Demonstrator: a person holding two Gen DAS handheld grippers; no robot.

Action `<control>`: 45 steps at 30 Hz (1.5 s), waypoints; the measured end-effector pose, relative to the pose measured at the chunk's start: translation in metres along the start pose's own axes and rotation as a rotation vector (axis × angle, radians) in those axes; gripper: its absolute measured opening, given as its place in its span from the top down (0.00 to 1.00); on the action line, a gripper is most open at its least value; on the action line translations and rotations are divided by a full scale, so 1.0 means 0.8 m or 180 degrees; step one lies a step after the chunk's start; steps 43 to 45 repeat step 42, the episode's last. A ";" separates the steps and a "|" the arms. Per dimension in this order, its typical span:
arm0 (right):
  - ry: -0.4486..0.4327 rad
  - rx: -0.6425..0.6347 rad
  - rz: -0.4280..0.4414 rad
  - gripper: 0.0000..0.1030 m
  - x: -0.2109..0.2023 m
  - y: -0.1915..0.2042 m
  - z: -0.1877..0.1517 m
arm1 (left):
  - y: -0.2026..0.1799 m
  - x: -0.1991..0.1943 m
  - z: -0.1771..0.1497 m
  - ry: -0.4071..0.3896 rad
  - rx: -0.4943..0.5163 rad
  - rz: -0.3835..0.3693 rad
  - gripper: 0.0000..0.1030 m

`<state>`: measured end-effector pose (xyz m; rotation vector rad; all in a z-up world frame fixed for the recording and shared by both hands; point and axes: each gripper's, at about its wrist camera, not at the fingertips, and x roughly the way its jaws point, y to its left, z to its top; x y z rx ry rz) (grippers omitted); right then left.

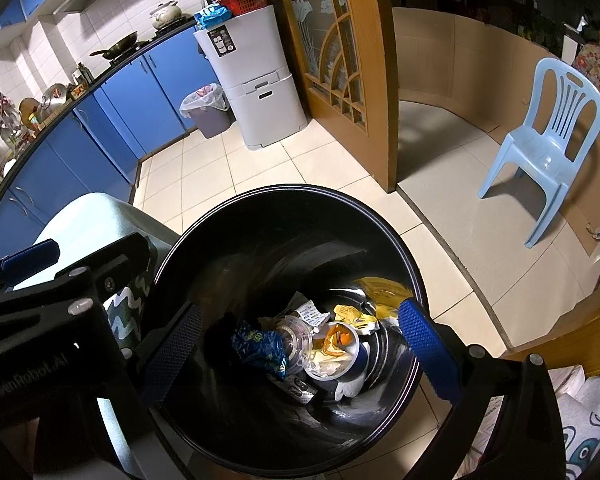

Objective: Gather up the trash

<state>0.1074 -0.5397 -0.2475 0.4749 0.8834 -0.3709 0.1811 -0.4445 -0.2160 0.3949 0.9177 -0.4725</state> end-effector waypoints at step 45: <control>-0.0018 -0.0009 0.0020 0.07 -0.006 0.012 0.000 | -0.005 -0.012 -0.002 -0.0013 -0.0032 -0.0120 0.03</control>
